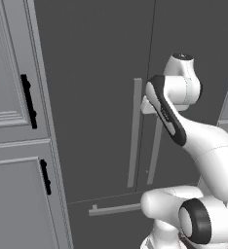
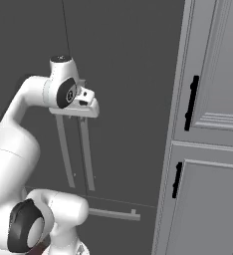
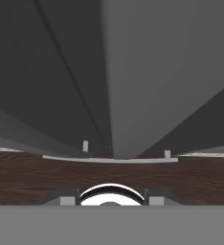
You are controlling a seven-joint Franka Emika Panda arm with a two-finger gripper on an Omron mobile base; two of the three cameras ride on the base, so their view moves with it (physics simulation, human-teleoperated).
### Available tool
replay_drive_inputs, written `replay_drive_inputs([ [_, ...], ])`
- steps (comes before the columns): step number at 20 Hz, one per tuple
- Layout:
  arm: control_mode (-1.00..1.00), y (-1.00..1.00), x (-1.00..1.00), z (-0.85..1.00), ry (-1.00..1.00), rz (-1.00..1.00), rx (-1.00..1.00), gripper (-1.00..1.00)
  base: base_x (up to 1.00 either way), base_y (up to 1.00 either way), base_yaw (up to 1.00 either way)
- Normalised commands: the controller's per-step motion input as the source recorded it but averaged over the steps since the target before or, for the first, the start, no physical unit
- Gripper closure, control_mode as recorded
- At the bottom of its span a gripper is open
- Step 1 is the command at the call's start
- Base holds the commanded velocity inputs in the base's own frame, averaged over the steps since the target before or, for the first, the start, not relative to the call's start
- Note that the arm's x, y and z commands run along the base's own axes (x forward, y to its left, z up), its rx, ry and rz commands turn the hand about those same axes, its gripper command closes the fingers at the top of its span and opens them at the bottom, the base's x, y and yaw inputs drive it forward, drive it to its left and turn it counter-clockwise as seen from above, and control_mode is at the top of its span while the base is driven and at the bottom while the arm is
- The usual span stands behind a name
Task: Take the strawberry from the fridge and place it on top of the pancake, located on the dining counter.
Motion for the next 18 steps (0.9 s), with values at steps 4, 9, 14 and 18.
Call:
replay_drive_inputs([
  [4,-1.00,0.00,-0.29,0.00,0.00,0.00,0.00,-1.00,0.00,0.00,0.00],
  [9,-1.00,0.00,-0.69,0.00,-0.13,0.00,0.00,-1.00,0.00,0.00,0.00],
  [14,-1.00,-0.07,-0.64,-0.01,-0.23,0.00,0.00,-1.00,0.00,0.00,0.00],
  [18,-1.00,-0.01,-0.30,-0.01,-0.16,-0.02,0.00,-1.00,0.00,0.00,0.00],
])
